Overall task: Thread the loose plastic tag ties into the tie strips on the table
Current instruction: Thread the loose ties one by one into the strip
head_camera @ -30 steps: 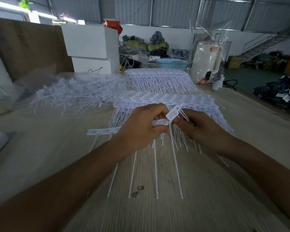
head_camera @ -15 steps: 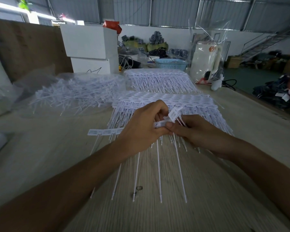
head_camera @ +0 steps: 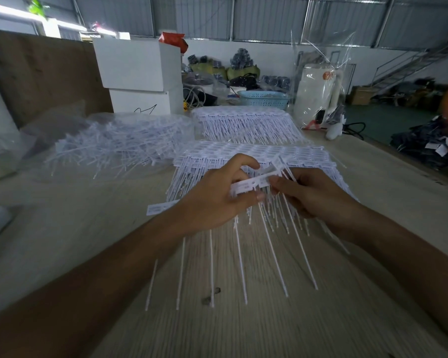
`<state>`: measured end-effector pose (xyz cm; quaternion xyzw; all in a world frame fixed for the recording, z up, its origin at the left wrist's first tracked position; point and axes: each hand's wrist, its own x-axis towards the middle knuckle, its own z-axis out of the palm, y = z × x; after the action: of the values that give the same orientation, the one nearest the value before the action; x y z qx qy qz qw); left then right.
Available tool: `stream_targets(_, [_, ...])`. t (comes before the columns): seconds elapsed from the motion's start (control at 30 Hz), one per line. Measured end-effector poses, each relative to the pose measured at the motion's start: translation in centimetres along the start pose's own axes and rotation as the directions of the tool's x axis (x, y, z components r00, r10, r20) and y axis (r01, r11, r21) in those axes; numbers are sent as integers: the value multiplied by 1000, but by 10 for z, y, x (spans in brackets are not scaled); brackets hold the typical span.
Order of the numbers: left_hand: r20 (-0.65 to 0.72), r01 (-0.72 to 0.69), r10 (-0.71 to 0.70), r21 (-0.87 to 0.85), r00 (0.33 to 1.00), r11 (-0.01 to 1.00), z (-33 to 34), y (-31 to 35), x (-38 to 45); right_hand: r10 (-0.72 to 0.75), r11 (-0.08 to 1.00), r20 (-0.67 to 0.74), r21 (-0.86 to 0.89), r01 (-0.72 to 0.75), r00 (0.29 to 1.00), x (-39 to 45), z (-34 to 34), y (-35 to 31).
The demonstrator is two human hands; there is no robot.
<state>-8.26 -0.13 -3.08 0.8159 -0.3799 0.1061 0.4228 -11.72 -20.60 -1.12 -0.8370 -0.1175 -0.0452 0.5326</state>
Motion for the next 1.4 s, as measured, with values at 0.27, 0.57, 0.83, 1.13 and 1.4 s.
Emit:
stream_targets(0.27, [-71,-6,10,54,997,999,-2,-7,4,75,993,-66,95,-68,995,2,2,3])
stream_targets(0.57, [-41,-19,25,148,999,989,-4,-7,5,57,998,-55,44,-55,997,3,3,8])
stream_targets(0.83, [-99,-38,65,254,993,966,-4,-9,3,-121,987,-33,-112,117,992,2,4,9])
stream_targets(1.13, [-118,19,-21,-18,993,1000,-1,-5,5,-216,976,4,-32,216,976,-1,2,5])
stream_targets(1.4, [-72,9,-9,-9,997,1000,-4,-4,6,-290,955,3,-66,290,957,-1,1,6])
